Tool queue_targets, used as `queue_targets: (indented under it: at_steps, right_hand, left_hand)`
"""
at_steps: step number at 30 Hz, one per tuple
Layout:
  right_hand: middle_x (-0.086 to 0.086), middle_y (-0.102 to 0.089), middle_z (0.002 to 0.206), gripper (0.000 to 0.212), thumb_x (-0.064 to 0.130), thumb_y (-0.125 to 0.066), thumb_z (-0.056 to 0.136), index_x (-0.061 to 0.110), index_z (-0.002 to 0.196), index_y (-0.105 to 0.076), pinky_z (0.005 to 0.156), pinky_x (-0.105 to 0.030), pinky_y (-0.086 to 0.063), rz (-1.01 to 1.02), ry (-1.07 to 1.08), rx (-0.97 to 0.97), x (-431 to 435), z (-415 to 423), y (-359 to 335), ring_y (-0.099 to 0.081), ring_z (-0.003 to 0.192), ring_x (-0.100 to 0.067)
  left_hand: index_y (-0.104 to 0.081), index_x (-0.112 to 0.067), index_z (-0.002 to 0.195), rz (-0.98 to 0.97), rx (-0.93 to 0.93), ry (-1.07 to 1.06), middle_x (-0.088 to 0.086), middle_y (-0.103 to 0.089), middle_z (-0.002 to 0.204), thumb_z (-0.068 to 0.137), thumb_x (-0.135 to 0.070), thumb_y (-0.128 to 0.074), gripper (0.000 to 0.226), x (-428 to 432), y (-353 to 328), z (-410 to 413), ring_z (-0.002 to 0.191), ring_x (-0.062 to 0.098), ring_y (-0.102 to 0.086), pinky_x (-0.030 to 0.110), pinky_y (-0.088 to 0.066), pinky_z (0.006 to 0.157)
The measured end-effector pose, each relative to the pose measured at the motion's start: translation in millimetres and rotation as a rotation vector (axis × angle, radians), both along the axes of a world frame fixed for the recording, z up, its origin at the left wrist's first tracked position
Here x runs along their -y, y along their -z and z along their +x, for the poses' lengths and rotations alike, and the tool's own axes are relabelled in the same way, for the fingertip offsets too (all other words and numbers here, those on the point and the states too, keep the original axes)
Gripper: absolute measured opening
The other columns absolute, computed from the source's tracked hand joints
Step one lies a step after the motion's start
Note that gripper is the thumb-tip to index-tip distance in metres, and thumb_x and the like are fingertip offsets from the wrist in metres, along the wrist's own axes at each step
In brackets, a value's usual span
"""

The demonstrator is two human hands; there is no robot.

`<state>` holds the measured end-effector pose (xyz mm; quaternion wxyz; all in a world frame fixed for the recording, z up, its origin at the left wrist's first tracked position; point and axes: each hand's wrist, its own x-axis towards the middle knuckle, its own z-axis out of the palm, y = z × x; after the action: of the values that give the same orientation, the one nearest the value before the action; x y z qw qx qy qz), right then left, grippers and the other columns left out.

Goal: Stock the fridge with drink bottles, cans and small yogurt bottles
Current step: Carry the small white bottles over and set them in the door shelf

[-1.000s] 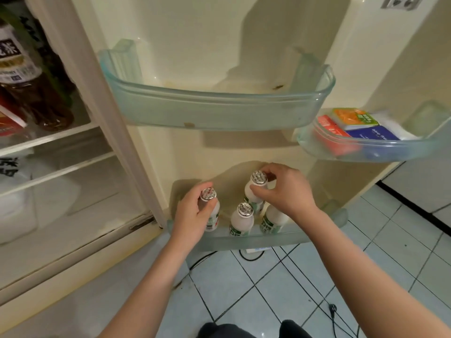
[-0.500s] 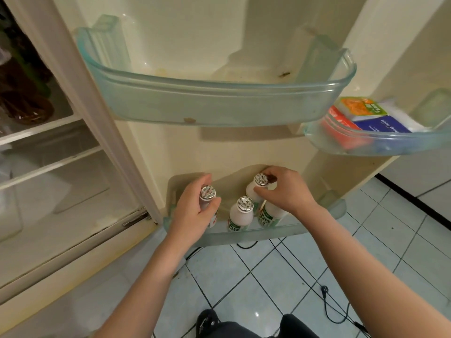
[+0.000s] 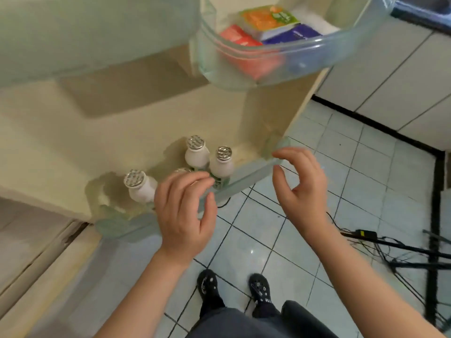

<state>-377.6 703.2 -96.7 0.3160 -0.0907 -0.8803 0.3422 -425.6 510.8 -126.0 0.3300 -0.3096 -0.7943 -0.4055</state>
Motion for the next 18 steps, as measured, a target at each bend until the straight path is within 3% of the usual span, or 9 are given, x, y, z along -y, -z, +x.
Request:
queue_targets:
  at_steps: [3,5,9,11,14,18]
  right_hand:
    - [0.003,-0.06,0.1,0.02,0.0,-0.057,0.085,0.007,0.101,-0.065,0.082,-0.013,-0.041,-0.055,0.159,0.143,-31,57,32,-0.053,0.094,-0.005]
    - [0.002,-0.061,0.102,0.021,0.002,-0.059,0.086,0.011,0.104,-0.064,0.081,-0.023,-0.045,-0.118,0.27,0.338,-51,105,62,-0.055,0.094,-0.009]
    - [0.005,-0.059,0.113,0.025,0.019,-0.058,0.09,0.021,0.115,-0.061,0.078,-0.022,-0.041,-0.324,0.426,0.856,-72,215,128,-0.058,0.097,-0.009]
    - [0.002,-0.058,0.119,0.028,0.026,-0.054,0.092,0.021,0.12,-0.059,0.082,-0.023,-0.042,-0.431,0.487,1.072,-69,276,156,-0.058,0.102,-0.011]
    - [0.0,-0.06,0.12,0.026,0.029,-0.051,0.094,0.021,0.116,-0.061,0.083,-0.024,-0.043,-0.681,0.655,1.182,-58,366,182,-0.06,0.103,-0.015]
    - [-0.001,-0.066,0.104,0.018,0.03,-0.049,0.092,0.021,0.098,-0.063,0.082,-0.027,-0.049,-0.981,0.825,1.241,-48,471,193,-0.061,0.092,-0.016]
  left_hand:
    - [-0.058,-0.01,0.107,-0.097,0.105,0.237,0.007,-0.068,0.1,0.088,-0.012,-0.053,0.02,-40,18,19,0.096,0.022,-0.056,0.024,-0.036,0.096]
    - [-0.064,-0.01,0.107,-0.239,0.26,0.356,0.002,-0.068,0.099,0.088,-0.018,-0.052,0.024,-67,35,35,0.095,0.017,-0.056,0.026,-0.04,0.088]
    - [-0.059,-0.02,0.122,-0.725,0.796,0.551,-0.007,-0.062,0.112,0.094,-0.028,-0.054,0.03,-112,85,68,0.102,0.009,-0.056,0.023,-0.04,0.085]
    - [-0.058,-0.025,0.122,-0.939,0.954,0.652,-0.01,-0.06,0.115,0.095,-0.032,-0.052,0.029,-128,115,90,0.1,0.004,-0.055,0.016,-0.039,0.081]
    - [-0.063,-0.025,0.112,-1.059,1.101,0.733,-0.007,-0.064,0.109,0.095,-0.029,-0.053,0.02,-152,146,130,0.091,0.002,-0.055,0.007,-0.036,0.071]
    - [-0.061,-0.022,0.1,-1.262,1.273,0.68,0.0,-0.066,0.105,0.095,-0.025,-0.054,0.009,-185,177,189,0.097,0.016,-0.06,0.022,-0.043,0.081]
